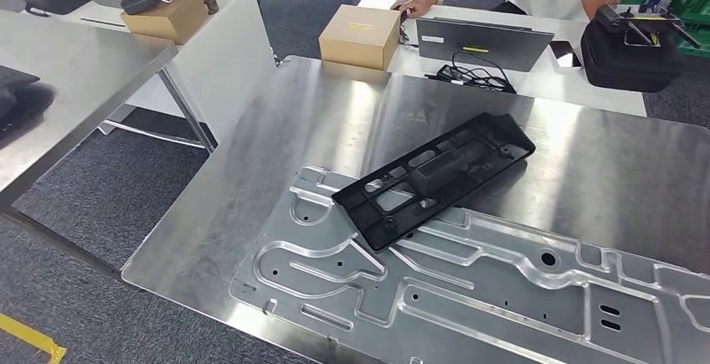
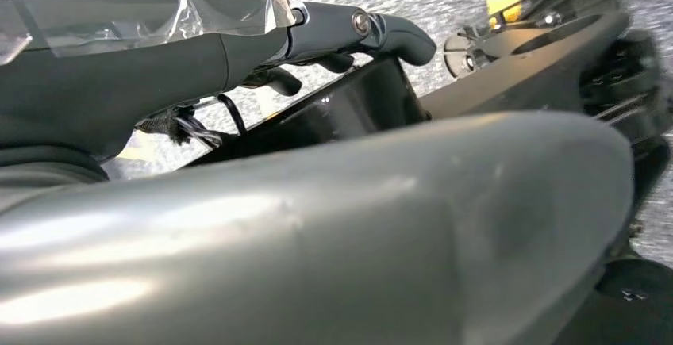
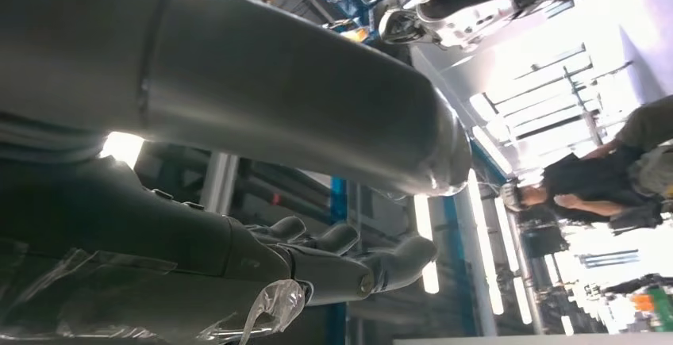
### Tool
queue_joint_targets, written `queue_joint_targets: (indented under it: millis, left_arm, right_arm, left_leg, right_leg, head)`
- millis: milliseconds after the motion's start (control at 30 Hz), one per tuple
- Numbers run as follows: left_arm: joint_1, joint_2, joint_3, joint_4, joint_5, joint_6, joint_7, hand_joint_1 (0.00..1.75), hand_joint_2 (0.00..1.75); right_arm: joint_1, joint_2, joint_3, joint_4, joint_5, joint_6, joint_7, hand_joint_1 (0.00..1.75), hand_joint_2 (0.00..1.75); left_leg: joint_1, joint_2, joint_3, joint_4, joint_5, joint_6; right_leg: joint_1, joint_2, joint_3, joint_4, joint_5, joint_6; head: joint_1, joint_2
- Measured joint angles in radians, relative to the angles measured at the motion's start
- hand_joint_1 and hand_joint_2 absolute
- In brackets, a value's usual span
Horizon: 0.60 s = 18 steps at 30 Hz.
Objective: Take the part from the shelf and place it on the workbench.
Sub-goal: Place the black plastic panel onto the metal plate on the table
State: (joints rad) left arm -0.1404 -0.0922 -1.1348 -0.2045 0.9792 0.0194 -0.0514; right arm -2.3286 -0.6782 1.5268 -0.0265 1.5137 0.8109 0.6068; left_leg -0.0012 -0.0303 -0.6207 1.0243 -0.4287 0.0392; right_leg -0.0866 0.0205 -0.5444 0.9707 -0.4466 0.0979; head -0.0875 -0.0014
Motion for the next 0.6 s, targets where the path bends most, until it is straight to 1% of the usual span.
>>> queue_joint_targets:
  millis: [33,67,100,133,167,200,233,267,300,333,367,400,433,467,500,533,567,600]
  left_arm:
    - [0.000,-0.001,0.000,0.000,0.000,-0.002,-0.002,0.00,0.00]
    - [-0.001,0.000,0.000,0.000,0.000,-0.003,-0.004,0.00,0.00]
    - [-0.002,0.000,0.000,0.000,0.000,-0.004,-0.005,0.00,0.00]
    - [-0.003,-0.001,0.000,0.000,0.000,-0.005,-0.005,0.00,0.00]
    - [-0.004,-0.001,0.000,0.000,0.000,-0.006,-0.005,0.00,0.00]
    - [-0.004,-0.002,0.000,0.000,0.000,-0.007,-0.006,0.00,0.00]
    - [-0.004,-0.003,0.000,0.000,0.000,-0.009,-0.006,0.00,0.00]
    - [-0.003,-0.003,0.000,0.000,0.000,-0.012,-0.006,0.00,0.00]
    - [-0.002,-0.004,-0.001,0.000,0.000,-0.015,-0.008,0.00,0.00]
    - [-0.001,-0.006,-0.001,0.000,0.000,-0.018,-0.009,0.00,0.00]
    - [-0.001,-0.008,-0.001,0.000,0.000,-0.021,-0.011,0.00,0.00]
    - [0.000,-0.011,-0.002,0.000,0.000,-0.022,-0.012,0.00,0.00]
    - [0.001,-0.014,-0.002,0.000,0.000,-0.023,-0.013,0.00,0.00]
    - [0.000,-0.016,-0.002,0.000,0.000,-0.024,-0.015,0.00,0.00]
    - [-0.001,-0.018,-0.003,0.000,-0.001,-0.024,-0.016,0.00,0.00]
    - [-0.002,-0.020,-0.003,0.000,-0.001,-0.024,-0.018,0.00,0.00]
    - [-0.003,-0.020,-0.003,0.000,-0.001,-0.024,-0.020,0.00,0.00]
    - [-0.003,-0.020,-0.003,0.000,-0.001,-0.024,-0.022,0.00,0.00]
  right_arm:
    - [-0.004,0.004,0.000,0.000,0.000,-0.001,0.000,0.00,0.00]
    - [-0.006,0.006,0.000,0.000,0.000,-0.002,-0.001,0.00,0.00]
    - [-0.008,0.007,0.000,0.001,0.000,-0.002,-0.001,0.00,0.00]
    - [-0.008,0.007,0.000,0.001,0.000,-0.002,-0.001,0.00,0.00]
    - [-0.008,0.007,0.000,0.001,0.000,-0.002,-0.001,0.00,0.00]
    - [-0.008,0.007,0.000,0.001,0.000,-0.001,-0.002,0.00,0.00]
    - [-0.009,0.007,0.000,0.002,0.000,-0.001,-0.003,0.00,0.00]
    - [-0.010,0.005,0.000,0.002,0.000,0.001,-0.005,0.00,0.00]
    - [-0.013,0.003,0.000,0.002,0.000,0.002,-0.008,0.00,0.00]
    - [-0.014,0.001,0.000,0.003,0.000,0.004,-0.011,0.00,0.00]
    - [-0.016,-0.002,0.000,0.004,0.000,0.005,-0.013,0.00,0.00]
    - [-0.018,-0.004,0.000,0.005,0.000,0.006,-0.016,0.00,0.00]
    - [-0.016,-0.003,0.001,0.006,0.000,0.006,-0.020,0.00,0.00]
    - [-0.015,-0.005,0.001,0.007,0.000,0.006,-0.023,0.00,0.00]
    - [-0.015,-0.005,0.001,0.007,0.000,0.005,-0.026,0.00,0.00]
    - [-0.014,-0.006,0.001,0.008,0.000,0.005,-0.028,0.00,0.00]
    - [-0.015,-0.011,0.001,0.009,0.000,0.005,-0.029,0.00,0.00]
    - [-0.013,-0.013,0.002,0.009,0.000,0.005,-0.030,0.00,0.00]
  left_leg:
    - [0.000,0.005,-0.018,0.057,-0.047,0.000]
    - [0.000,0.009,-0.035,0.129,-0.097,0.001]
    - [-0.003,0.010,-0.048,0.194,-0.134,0.004]
    - [-0.008,0.011,-0.050,0.235,-0.153,0.010]
    - [-0.014,0.011,-0.037,0.244,-0.153,0.019]
    - [-0.024,0.010,-0.007,0.212,-0.137,0.033]
    - [-0.035,0.011,0.039,0.148,-0.114,0.053]
    - [-0.049,0.012,0.094,0.065,-0.094,0.076]
    - [-0.065,0.013,0.151,-0.020,-0.080,0.097]
    - [-0.075,0.016,0.190,-0.082,-0.072,0.110]
    - [-0.082,0.018,0.211,-0.119,-0.067,0.114]
    - [-0.083,0.020,0.215,-0.137,-0.059,0.111]
    - [-0.077,0.022,0.207,-0.142,-0.048,0.105]
    - [-0.073,0.022,0.201,-0.146,-0.036,0.100]
    - [-0.069,0.022,0.193,-0.151,-0.023,0.098]
    - [-0.067,0.023,0.184,-0.153,-0.010,0.098]
    - [-0.066,0.023,0.174,-0.152,0.001,0.100]
    - [-0.066,0.024,0.162,-0.151,0.010,0.102]
  right_leg:
    - [0.003,0.000,-0.011,-0.001,0.010,-0.007]
    - [0.006,0.000,-0.022,-0.001,0.019,-0.012]
    - [0.012,0.000,-0.031,-0.001,0.027,-0.014]
    - [0.019,0.000,-0.040,-0.002,0.035,-0.016]
    - [0.028,0.000,-0.049,-0.002,0.043,-0.019]
    - [0.037,0.000,-0.057,-0.004,0.052,-0.022]
    - [0.046,-0.001,-0.064,-0.009,0.062,-0.027]
    - [0.052,-0.001,-0.069,-0.014,0.072,-0.031]
    - [0.058,-0.003,-0.072,-0.019,0.082,-0.033]
    - [0.063,-0.007,-0.074,-0.024,0.092,-0.034]
    - [0.066,-0.010,-0.076,-0.028,0.101,-0.035]
    - [0.070,-0.014,-0.077,-0.032,0.111,-0.034]
    - [0.072,-0.016,-0.080,-0.036,0.118,-0.033]
    - [0.071,-0.017,-0.088,-0.031,0.110,-0.030]
    - [0.071,-0.018,-0.099,-0.011,0.085,-0.025]
    - [0.069,-0.018,-0.117,0.032,0.042,-0.019]
    - [0.068,-0.019,-0.137,0.095,-0.009,-0.013]
    - [0.066,-0.019,-0.156,0.166,-0.052,-0.008]
  head:
    - [0.000,0.000]
    - [0.000,0.000]
    - [0.000,0.000]
    - [0.000,0.000]
    - [0.001,0.000]
    - [0.001,0.000]
    - [0.001,0.000]
    - [0.001,0.000]
    - [0.001,0.000]
    - [0.001,0.000]
    - [0.001,0.000]
    - [0.001,0.000]
    - [0.000,0.000]
    - [-0.001,0.000]
    - [-0.001,0.000]
    - [-0.002,0.000]
    - [-0.001,0.000]
    - [-0.001,0.000]
